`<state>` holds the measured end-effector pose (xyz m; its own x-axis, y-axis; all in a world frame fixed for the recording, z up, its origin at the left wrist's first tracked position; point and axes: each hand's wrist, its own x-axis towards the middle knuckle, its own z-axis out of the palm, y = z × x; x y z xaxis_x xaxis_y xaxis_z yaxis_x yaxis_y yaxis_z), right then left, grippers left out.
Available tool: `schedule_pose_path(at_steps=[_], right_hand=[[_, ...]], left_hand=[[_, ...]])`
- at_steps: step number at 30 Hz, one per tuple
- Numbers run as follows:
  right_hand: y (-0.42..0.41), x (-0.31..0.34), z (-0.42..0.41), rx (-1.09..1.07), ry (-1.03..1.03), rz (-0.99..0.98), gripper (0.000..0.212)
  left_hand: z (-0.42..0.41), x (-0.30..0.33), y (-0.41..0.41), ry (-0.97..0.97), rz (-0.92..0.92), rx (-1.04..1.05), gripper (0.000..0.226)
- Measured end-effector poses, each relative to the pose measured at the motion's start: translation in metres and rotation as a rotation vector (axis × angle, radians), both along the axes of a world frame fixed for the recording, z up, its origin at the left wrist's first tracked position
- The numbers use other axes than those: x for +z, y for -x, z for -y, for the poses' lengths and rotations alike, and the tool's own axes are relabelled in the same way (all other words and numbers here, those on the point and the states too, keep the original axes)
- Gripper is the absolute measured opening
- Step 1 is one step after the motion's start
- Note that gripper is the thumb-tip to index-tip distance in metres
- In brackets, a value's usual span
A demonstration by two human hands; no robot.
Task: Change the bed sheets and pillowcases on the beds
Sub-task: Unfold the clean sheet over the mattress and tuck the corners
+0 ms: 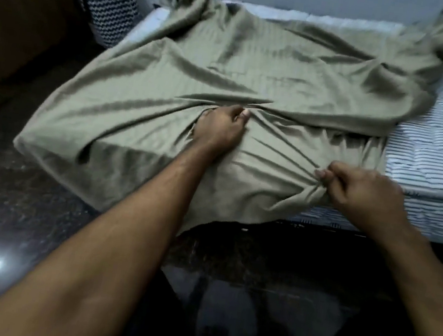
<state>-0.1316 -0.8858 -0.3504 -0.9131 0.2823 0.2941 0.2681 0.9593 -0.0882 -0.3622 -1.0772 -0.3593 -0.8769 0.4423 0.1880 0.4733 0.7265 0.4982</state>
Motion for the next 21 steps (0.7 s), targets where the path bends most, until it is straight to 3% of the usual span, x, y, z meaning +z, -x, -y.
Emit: schedule_pose_path(at_steps=[6,8,10,11,12,14,16,17,18,21], right_hand=[[0.003,0.007,0.025,-0.087,0.079,0.448,0.046],[0.009,-0.001,0.037,-0.032,0.146,0.842,0.044],[0.017,0.011,0.052,-0.112,0.281,1.314,0.043],[0.024,0.025,0.059,-0.09,0.303,1.399,0.038],[0.035,0.042,0.063,-0.044,0.269,1.315,0.031],[0.067,0.071,0.066,0.077,0.084,0.754,0.026],[0.097,0.077,0.076,0.091,0.164,0.139,0.02],[0.109,0.069,0.081,0.085,0.242,-0.048,0.017],[0.124,0.054,0.086,0.081,0.25,-0.117,0.018],[0.156,0.014,0.09,0.078,0.177,0.019,0.038]], left_hand=[[-0.001,-0.013,0.001,-0.05,-0.122,-0.135,0.045],[0.004,-0.008,0.002,-0.095,-0.074,-0.174,0.042],[0.003,-0.007,0.002,-0.14,-0.041,-0.183,0.041],[0.003,-0.007,0.001,-0.154,-0.04,-0.191,0.04],[0.002,-0.008,0.001,-0.175,-0.049,-0.199,0.039],[0.003,-0.01,0.003,-0.24,-0.05,-0.194,0.035],[0.004,-0.012,0.006,-0.346,-0.003,-0.165,0.033],[0.003,-0.014,0.006,-0.435,0.04,-0.134,0.032],[0.006,-0.015,0.007,-0.543,0.071,-0.069,0.032],[0.011,-0.012,0.004,-0.806,-0.006,0.147,0.026]])
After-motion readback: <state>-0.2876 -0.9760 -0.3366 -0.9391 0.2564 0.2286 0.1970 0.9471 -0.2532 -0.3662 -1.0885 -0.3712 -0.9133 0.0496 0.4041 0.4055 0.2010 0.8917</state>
